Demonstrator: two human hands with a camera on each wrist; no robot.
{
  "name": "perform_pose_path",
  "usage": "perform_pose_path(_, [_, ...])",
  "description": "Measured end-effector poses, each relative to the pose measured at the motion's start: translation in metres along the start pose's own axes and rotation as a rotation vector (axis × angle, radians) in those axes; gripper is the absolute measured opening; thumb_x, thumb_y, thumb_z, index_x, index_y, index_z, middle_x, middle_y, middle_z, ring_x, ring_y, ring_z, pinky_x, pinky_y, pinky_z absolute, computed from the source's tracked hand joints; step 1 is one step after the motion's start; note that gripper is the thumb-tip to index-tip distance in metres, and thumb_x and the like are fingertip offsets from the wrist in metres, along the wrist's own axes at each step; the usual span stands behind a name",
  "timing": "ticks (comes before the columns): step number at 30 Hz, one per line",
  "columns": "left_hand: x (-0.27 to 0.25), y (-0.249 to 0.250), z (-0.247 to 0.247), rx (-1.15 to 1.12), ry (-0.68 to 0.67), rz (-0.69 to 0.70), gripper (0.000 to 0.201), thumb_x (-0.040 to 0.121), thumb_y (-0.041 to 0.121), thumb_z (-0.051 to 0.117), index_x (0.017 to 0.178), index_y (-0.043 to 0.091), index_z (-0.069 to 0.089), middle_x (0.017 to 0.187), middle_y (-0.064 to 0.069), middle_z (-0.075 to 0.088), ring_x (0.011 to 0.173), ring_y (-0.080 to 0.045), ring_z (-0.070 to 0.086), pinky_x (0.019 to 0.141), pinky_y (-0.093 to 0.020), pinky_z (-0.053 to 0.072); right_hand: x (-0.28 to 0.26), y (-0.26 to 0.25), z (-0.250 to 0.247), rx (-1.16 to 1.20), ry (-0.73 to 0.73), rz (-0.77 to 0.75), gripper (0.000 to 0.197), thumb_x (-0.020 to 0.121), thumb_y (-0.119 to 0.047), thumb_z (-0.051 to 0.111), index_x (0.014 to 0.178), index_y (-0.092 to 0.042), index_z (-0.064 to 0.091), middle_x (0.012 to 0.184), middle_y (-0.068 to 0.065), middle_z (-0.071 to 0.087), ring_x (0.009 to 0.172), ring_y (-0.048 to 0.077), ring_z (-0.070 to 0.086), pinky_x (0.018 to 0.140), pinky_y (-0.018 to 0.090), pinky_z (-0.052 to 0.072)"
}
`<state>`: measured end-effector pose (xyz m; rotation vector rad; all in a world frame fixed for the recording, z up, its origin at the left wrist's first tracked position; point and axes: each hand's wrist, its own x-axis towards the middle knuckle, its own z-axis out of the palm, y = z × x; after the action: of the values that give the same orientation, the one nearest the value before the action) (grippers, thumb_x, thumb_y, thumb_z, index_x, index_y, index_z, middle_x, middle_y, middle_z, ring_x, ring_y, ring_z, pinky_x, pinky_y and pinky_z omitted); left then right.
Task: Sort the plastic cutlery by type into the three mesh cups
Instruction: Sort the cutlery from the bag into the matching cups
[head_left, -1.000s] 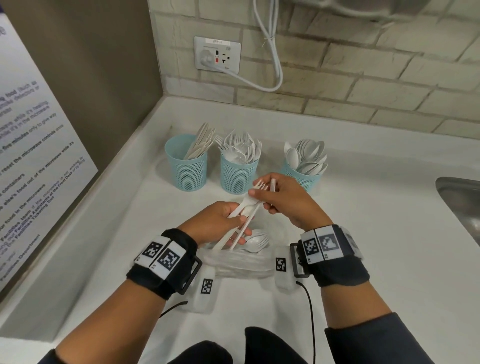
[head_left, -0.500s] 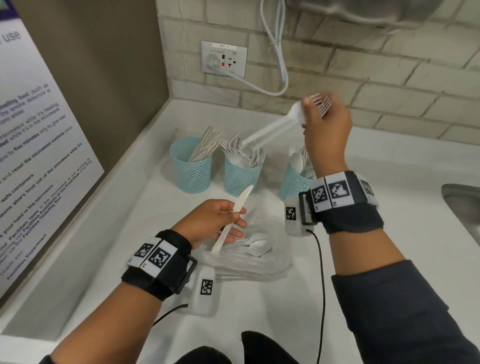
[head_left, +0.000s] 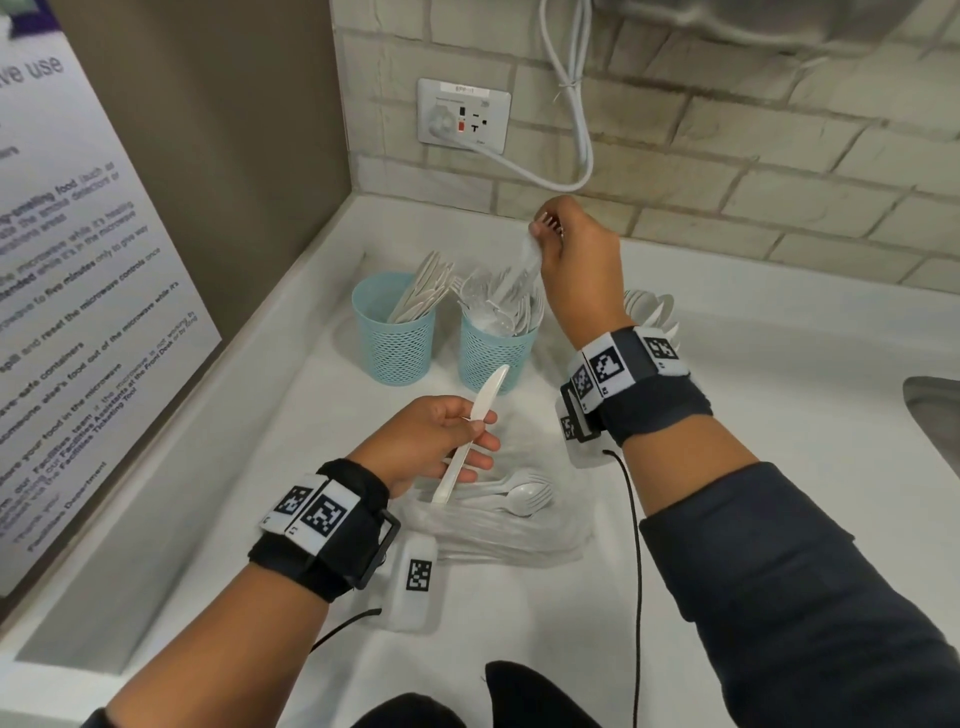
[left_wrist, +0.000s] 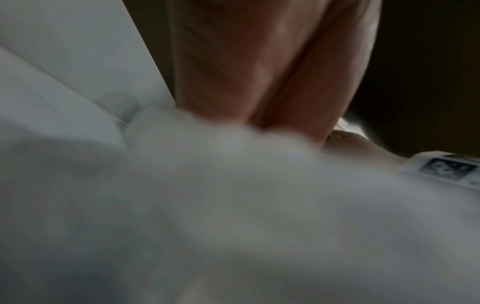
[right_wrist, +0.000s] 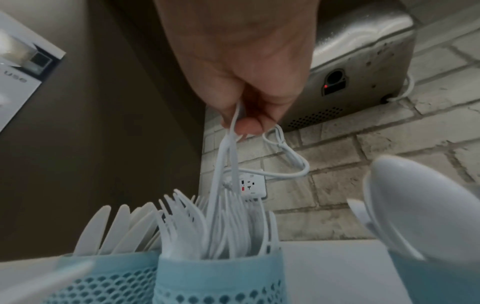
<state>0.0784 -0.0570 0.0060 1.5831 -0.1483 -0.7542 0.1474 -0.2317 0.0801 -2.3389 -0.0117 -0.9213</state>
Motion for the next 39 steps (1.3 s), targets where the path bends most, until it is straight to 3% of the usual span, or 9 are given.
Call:
perform_pose_path(6, [0.001,0.000,0.001,-0.017,-0.002,0.004,0.012,0.096,0.013,0.050,0.100,0.013,0.061,0.084,-0.003,0.068,0.071,-0.013,0.068,0.068,-0.027,0.057,0.012,-0.010,-0.006,0.007,0.085,-0.003,0.015,0.093,-0.005,0.047,0.093,0.005,0.058,0.085,0.020,0.063,0.077,0.032,0.058,0.068,0.039,0.045])
perform_pose_path(9, [0.001,0.000,0.001,-0.012,0.000,0.004,0.012,0.096,0.013,0.050,0.101,0.013,0.061,0.085,-0.004,0.068,0.072,-0.014,0.068,0.068,-0.028,0.057,0.014,-0.008,-0.002,-0.060,0.018,-0.025,0.015,0.092,-0.002,0.045,0.093,0.005,0.059,0.084,0.021,0.063,0.076,0.034,0.058,0.069,0.043,0.048])
perform_pose_path(15, [0.000,0.000,0.001,-0.011,0.001,0.004,0.013,0.095,0.012,0.050,0.099,0.014,0.061,0.086,-0.004,0.069,0.073,-0.014,0.067,0.068,-0.027,0.058,-0.004,0.000,0.019,-0.252,-0.279,0.045,0.024,0.094,-0.006,0.039,0.107,-0.004,0.058,0.092,0.020,0.065,0.082,0.034,0.059,0.061,0.031,0.036])
perform_pose_path(19, [0.001,0.001,0.001,-0.015,0.004,0.006,0.013,0.095,0.012,0.050,0.102,0.012,0.061,0.086,-0.004,0.068,0.071,-0.012,0.067,0.067,-0.027,0.058,0.002,-0.005,0.016,-0.270,-0.326,0.042,0.025,0.095,-0.013,0.037,0.108,-0.009,0.058,0.095,0.018,0.066,0.083,0.034,0.059,0.062,0.030,0.036])
perform_pose_path(23, [0.001,0.001,0.003,-0.018,-0.001,0.004,0.013,0.095,0.012,0.050,0.103,0.011,0.061,0.086,-0.004,0.068,0.072,-0.013,0.067,0.067,-0.027,0.058,0.012,-0.005,0.013,-0.255,-0.285,0.054,0.025,0.094,-0.010,0.039,0.105,-0.001,0.059,0.096,0.022,0.065,0.086,0.036,0.060,0.063,0.029,0.036])
perform_pose_path(27, [0.001,0.001,0.004,-0.012,-0.008,0.003,0.013,0.095,0.013,0.051,0.103,0.012,0.061,0.086,-0.004,0.068,0.071,-0.012,0.067,0.068,-0.027,0.058,-0.002,0.003,0.025,-0.400,-0.396,0.083,0.028,0.094,-0.010,0.036,0.116,-0.007,0.053,0.102,0.020,0.063,0.093,0.035,0.059,0.065,0.032,0.036])
perform_pose_path(31, [0.000,0.002,0.002,-0.013,-0.008,0.011,0.014,0.095,0.013,0.050,0.103,0.011,0.061,0.086,-0.004,0.068,0.071,-0.012,0.067,0.068,-0.027,0.058,-0.013,0.009,0.032,-0.489,-0.491,0.087,0.038,0.096,-0.024,0.042,0.133,-0.013,0.043,0.125,0.022,0.045,0.117,0.036,0.042,0.087,0.039,0.041])
perform_pose_path(35, [0.000,0.001,0.001,-0.022,0.002,0.016,0.013,0.096,0.012,0.050,0.100,0.014,0.061,0.086,-0.004,0.068,0.070,-0.011,0.068,0.067,-0.026,0.058,-0.010,0.001,0.027,-0.276,-0.388,0.070,0.063,0.090,-0.041,0.054,0.144,-0.020,0.030,0.139,0.017,0.032,0.125,0.033,0.032,0.100,0.042,0.033])
perform_pose_path(39, [0.001,0.001,0.003,-0.031,-0.007,0.016,0.013,0.096,0.012,0.049,0.098,0.014,0.061,0.087,-0.004,0.068,0.071,-0.012,0.067,0.066,-0.025,0.058,-0.020,0.001,0.026,-0.391,-0.621,-0.074,0.049,0.100,-0.042,0.026,0.147,-0.031,0.022,0.156,-0.001,0.018,0.139,0.027,0.016,0.107,0.046,0.020])
